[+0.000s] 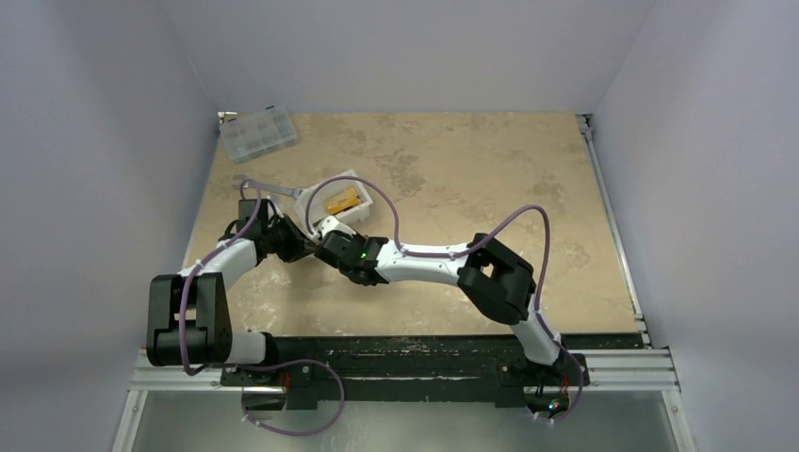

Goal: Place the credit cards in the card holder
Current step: Close the card holder at the center of the board.

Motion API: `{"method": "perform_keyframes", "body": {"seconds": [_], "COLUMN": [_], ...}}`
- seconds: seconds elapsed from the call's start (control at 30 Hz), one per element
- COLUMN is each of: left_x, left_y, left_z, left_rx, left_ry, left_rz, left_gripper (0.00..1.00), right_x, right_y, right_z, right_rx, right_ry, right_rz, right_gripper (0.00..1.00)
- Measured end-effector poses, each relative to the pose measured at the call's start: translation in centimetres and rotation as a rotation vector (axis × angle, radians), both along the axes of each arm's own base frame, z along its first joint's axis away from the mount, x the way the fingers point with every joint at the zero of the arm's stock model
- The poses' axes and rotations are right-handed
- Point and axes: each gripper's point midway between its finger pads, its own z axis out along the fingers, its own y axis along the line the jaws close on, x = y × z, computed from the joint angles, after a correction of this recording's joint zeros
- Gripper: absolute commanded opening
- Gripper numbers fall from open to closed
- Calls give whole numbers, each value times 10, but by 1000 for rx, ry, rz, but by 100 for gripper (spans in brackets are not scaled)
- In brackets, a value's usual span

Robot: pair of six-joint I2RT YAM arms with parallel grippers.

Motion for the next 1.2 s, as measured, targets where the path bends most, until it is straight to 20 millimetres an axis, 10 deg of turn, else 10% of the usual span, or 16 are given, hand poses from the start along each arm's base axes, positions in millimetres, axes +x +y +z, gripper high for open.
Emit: {"method": "perform_keyframes", "body": {"seconds": [0.93, 1.2], "left_x": [-31, -33], "left_y": [-42, -57], "left_z": [3, -1], "left_rx": [-211, -241], "left_ry": [1, 0], "left_rz": [-125, -130], "left_gripper": [11, 9], "right_x": [-48, -47], "right_y": [54, 53], "right_z": [-1, 0], "right_rx": [300, 344], "right_ry": [416, 438], "right_rz": [323, 331], "right_gripper": [47, 37]}}
